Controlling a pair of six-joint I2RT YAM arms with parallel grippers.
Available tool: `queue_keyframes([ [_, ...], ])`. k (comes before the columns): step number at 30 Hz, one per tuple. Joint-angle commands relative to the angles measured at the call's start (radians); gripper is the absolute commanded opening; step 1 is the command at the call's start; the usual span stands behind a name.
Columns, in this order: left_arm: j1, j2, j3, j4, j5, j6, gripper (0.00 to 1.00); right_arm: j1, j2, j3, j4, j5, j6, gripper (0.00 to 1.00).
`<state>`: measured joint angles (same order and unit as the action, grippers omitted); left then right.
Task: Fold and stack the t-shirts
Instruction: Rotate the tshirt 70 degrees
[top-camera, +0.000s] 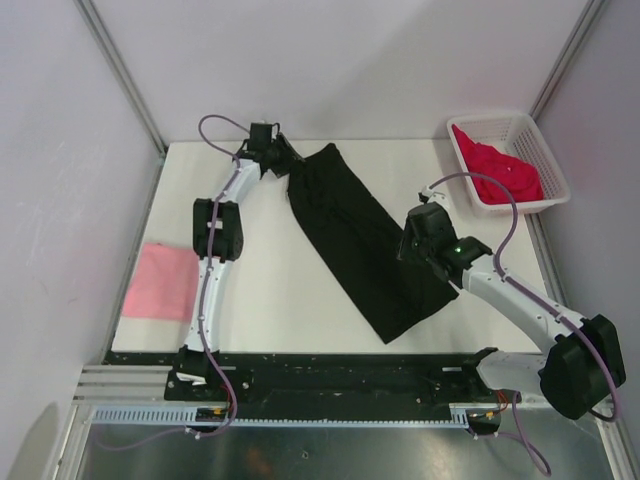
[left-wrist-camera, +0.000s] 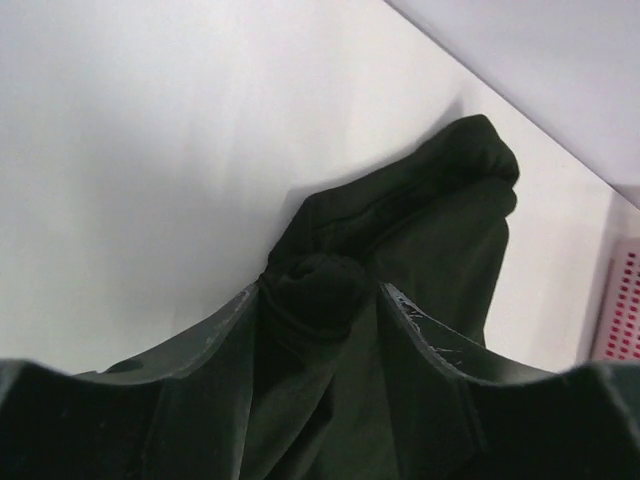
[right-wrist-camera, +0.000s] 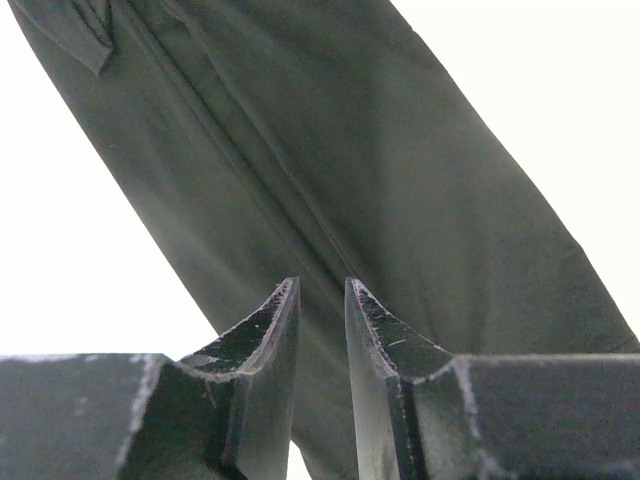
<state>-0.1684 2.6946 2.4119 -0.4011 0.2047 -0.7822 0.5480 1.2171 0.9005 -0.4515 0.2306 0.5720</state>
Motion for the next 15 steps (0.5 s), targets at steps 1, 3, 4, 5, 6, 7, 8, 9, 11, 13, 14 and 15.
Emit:
queue_keyframes([
  [1,0.044,0.009,0.076,0.049,0.15,0.012,0.55,-0.01,-0.044,-0.003,-0.025,-0.012,-0.029,0.3],
  [3,0.068,-0.017,0.039,0.058,0.147,0.015,0.54,-0.012,-0.058,-0.006,-0.039,-0.013,-0.03,0.3],
  [4,0.078,-0.038,0.013,0.06,0.14,0.022,0.53,-0.012,-0.066,-0.009,-0.045,-0.013,-0.031,0.3],
  [5,0.084,-0.062,-0.017,0.061,0.132,0.032,0.52,-0.012,-0.071,-0.012,-0.049,-0.013,-0.031,0.3],
  [6,0.088,-0.085,-0.044,0.061,0.125,0.049,0.51,-0.013,-0.076,-0.017,-0.053,-0.014,-0.031,0.3],
  [7,0.09,-0.106,-0.065,0.061,0.122,0.069,0.5,-0.013,-0.081,-0.02,-0.055,-0.013,-0.03,0.3],
  [8,0.09,-0.123,-0.087,0.061,0.121,0.087,0.49,-0.013,-0.084,-0.023,-0.056,-0.014,-0.028,0.3],
  [9,0.089,-0.14,-0.108,0.06,0.118,0.105,0.48,-0.013,-0.088,-0.025,-0.054,-0.016,-0.026,0.3],
  [11,0.088,-0.166,-0.148,0.049,0.101,0.132,0.43,-0.013,-0.093,-0.03,-0.052,-0.019,-0.022,0.3],
  [13,0.087,-0.198,-0.193,0.035,0.058,0.154,0.41,-0.013,-0.096,-0.032,-0.053,-0.021,-0.019,0.3],
  [14,0.087,-0.213,-0.213,0.031,0.031,0.166,0.41,-0.013,-0.098,-0.034,-0.053,-0.023,-0.019,0.3],
  [15,0.088,-0.228,-0.231,0.025,-0.001,0.176,0.4,-0.014,-0.097,-0.035,-0.054,-0.023,-0.018,0.3],
])
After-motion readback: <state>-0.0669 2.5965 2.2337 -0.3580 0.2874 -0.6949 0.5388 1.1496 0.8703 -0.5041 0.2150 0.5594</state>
